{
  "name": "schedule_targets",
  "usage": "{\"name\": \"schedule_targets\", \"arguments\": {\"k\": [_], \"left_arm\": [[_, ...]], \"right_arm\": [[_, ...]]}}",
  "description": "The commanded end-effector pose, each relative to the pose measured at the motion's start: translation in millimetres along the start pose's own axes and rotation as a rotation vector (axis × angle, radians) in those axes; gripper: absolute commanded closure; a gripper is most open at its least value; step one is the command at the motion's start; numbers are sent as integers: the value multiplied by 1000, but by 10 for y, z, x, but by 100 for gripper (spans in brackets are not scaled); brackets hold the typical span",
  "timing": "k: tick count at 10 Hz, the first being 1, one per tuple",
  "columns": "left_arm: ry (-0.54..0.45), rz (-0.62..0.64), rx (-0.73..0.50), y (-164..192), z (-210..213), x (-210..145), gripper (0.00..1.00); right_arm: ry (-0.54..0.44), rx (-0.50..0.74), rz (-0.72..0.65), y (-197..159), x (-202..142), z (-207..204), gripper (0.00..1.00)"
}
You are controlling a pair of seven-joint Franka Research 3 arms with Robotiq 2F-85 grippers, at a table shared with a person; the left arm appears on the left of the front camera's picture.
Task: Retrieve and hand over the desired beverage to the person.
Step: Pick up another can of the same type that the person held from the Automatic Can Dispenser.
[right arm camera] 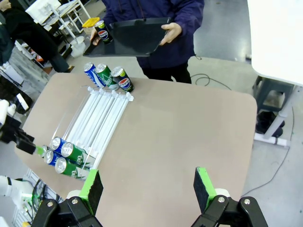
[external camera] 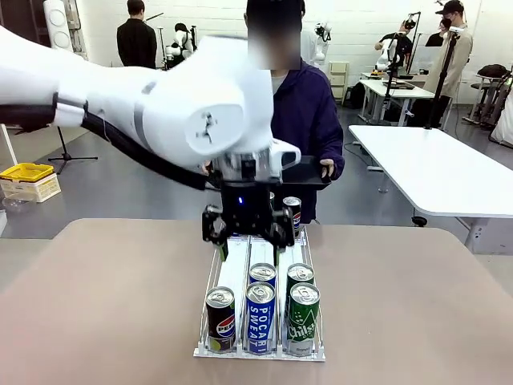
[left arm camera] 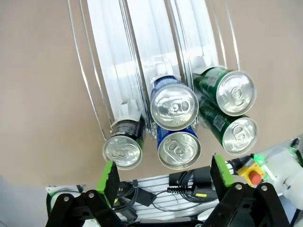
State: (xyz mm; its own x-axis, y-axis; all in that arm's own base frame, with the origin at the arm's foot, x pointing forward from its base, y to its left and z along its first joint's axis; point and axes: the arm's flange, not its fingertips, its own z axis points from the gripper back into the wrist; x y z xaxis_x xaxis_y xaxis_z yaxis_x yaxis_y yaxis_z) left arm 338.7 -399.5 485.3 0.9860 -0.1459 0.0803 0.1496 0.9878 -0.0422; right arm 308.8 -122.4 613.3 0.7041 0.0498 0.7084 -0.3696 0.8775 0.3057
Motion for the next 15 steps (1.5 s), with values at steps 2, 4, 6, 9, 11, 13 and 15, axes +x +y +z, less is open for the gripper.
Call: {"name": "schedule_targets", "arguments": {"k": [2, 4, 6, 9, 11, 13, 15], "left_arm": [[-48, 59, -17, -21, -184, -200, 0], [-74, 107, -11, -38, -295, -254, 0], [-64, 106, 4, -96, -356, -261, 0], [-78, 89, 49, -214, -416, -244, 0], [-71, 86, 59, -252, -447, -221, 0], [-67, 85, 60, -262, -465, -208, 0], [-66, 82, 61, -267, -482, -184, 0]], "right_arm": [[-8, 29, 3, -17, 2, -21, 0], [-8, 29, 3, -17, 2, -21, 0], [-8, 29, 3, -17, 2, -21, 0], [-8, 29, 3, -17, 2, -21, 0], [-8, 29, 3, -17, 2, -21, 0], [-8, 29, 3, -17, 2, -21, 0], [-8, 29, 3, -17, 2, -21, 0]]}}
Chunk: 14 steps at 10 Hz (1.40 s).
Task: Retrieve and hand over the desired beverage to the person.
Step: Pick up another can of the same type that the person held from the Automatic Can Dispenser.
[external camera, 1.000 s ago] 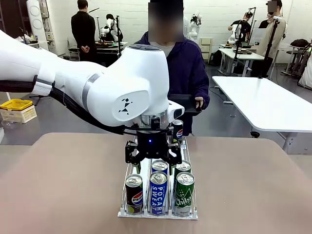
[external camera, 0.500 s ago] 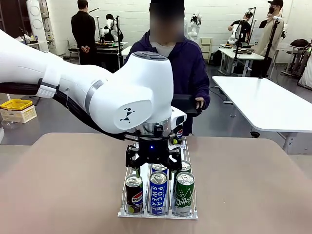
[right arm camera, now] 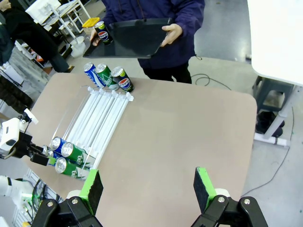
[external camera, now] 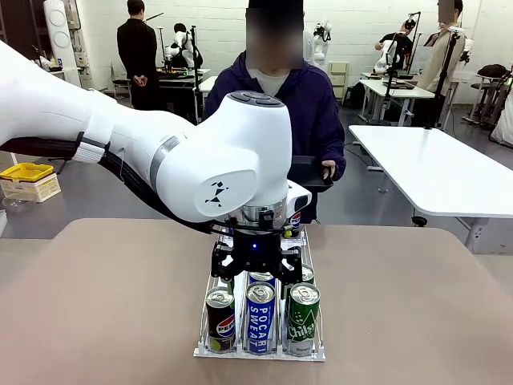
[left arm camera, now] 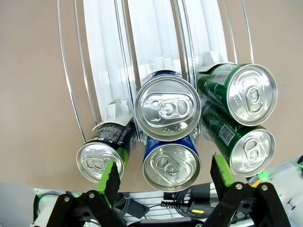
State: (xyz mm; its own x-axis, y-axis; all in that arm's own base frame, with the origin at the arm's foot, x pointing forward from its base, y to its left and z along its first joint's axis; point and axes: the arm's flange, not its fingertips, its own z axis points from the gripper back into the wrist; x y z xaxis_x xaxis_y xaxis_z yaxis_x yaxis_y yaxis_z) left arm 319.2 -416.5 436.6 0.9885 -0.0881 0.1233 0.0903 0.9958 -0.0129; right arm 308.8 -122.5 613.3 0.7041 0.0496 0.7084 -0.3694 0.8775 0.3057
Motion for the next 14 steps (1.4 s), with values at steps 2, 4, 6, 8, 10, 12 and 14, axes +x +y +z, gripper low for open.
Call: {"name": "schedule_targets", "arguments": {"k": [2, 4, 6, 8, 10, 12, 14], "left_arm": [[-11, 21, 27, -93, -12, 8, 0], [-7, 22, 23, -89, -23, 12, 0], [-3, 19, 19, -96, -33, 17, 0], [-16, 21, 17, -86, -23, 20, 0], [-14, 20, 12, -78, -28, 41, 0], [-14, 14, 8, -68, -14, 36, 0], [1, 10, 7, -64, -18, 31, 0]], "right_arm": [[-8, 30, 3, -16, 3, -21, 0], [-8, 30, 3, -16, 3, -21, 0], [-8, 30, 3, -16, 3, -21, 0], [-8, 30, 3, -16, 3, -21, 0], [-8, 30, 3, -16, 3, -21, 0], [-8, 30, 3, -16, 3, -21, 0], [-8, 30, 3, -16, 3, -21, 0]]}}
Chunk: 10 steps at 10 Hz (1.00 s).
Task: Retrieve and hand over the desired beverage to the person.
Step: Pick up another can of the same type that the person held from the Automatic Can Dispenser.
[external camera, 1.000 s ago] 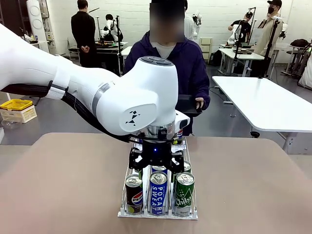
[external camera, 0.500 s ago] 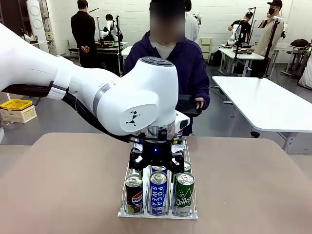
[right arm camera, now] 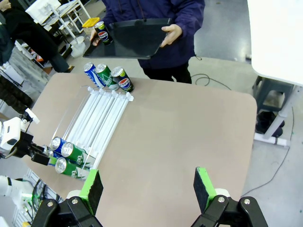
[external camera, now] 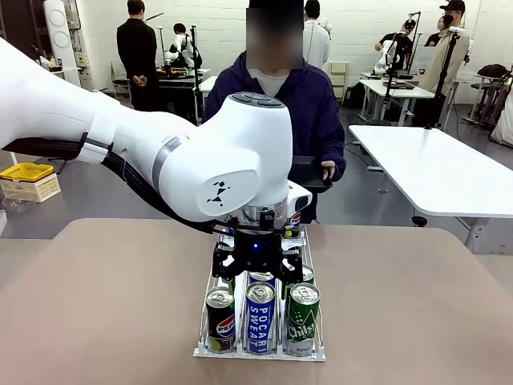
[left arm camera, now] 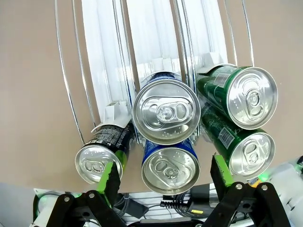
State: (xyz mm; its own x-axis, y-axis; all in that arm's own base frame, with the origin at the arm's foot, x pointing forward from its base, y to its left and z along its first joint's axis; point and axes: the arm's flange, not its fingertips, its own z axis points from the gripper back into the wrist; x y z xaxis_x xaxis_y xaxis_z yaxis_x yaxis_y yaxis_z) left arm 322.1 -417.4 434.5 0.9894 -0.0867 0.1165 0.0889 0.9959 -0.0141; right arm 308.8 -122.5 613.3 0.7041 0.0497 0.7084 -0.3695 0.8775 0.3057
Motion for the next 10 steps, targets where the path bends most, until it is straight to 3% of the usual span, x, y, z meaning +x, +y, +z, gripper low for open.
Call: {"name": "schedule_targets", "arguments": {"k": [1, 3, 4, 5, 6, 7, 9, 10], "left_arm": [[1, 8, 6, -56, 4, 2, 0], [7, 1, 7, -50, -2, -1, 0], [16, -18, 3, -46, -8, -6, 16], [22, -26, 3, -49, -14, -5, 54], [32, -28, 0, -51, -14, -5, 73], [36, -27, 0, -47, -13, -5, 100], [51, -29, -2, -45, -20, -5, 100], [56, -31, -3, -43, -25, -5, 90]], "right_arm": [[-8, 30, 3, -16, 3, -21, 0], [-8, 30, 3, -16, 3, -21, 0], [-8, 30, 3, -16, 3, -21, 0], [-8, 30, 3, -16, 3, -21, 0], [-8, 30, 3, -16, 3, -21, 0], [-8, 30, 3, -16, 3, -21, 0], [-8, 30, 3, -16, 3, -21, 0], [-8, 30, 3, -16, 3, -21, 0]]}}
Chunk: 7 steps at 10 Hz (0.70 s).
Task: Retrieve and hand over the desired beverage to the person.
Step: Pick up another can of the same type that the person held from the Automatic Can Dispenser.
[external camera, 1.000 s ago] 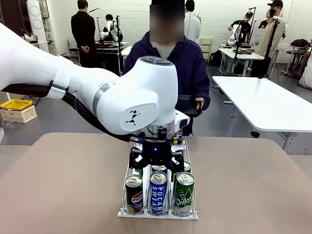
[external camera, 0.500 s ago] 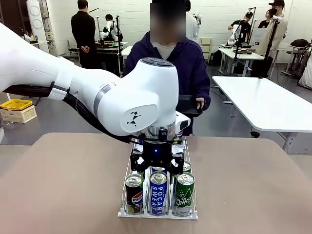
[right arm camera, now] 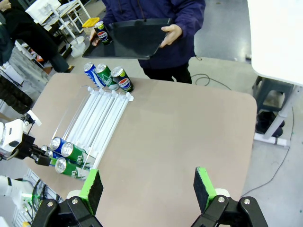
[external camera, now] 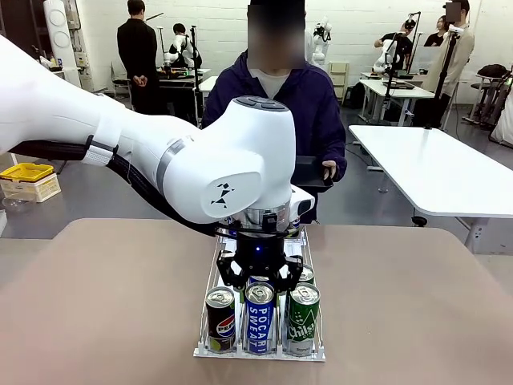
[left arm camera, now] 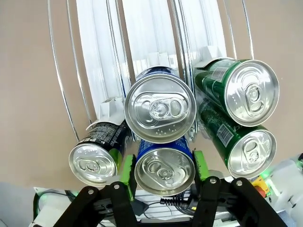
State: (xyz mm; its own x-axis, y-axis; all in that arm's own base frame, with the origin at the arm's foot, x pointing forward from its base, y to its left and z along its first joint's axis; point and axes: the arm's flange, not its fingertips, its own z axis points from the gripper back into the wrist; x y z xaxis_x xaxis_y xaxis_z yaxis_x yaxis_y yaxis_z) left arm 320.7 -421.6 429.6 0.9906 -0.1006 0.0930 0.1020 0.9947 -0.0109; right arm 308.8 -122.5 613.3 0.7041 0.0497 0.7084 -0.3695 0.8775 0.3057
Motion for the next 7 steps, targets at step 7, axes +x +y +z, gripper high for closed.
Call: {"name": "schedule_targets", "arguments": {"k": [7], "left_arm": [[50, -6, 1, 162, 1360, 70, 100]], "right_arm": [[-8, 30, 3, -16, 3, -21, 0]]}}
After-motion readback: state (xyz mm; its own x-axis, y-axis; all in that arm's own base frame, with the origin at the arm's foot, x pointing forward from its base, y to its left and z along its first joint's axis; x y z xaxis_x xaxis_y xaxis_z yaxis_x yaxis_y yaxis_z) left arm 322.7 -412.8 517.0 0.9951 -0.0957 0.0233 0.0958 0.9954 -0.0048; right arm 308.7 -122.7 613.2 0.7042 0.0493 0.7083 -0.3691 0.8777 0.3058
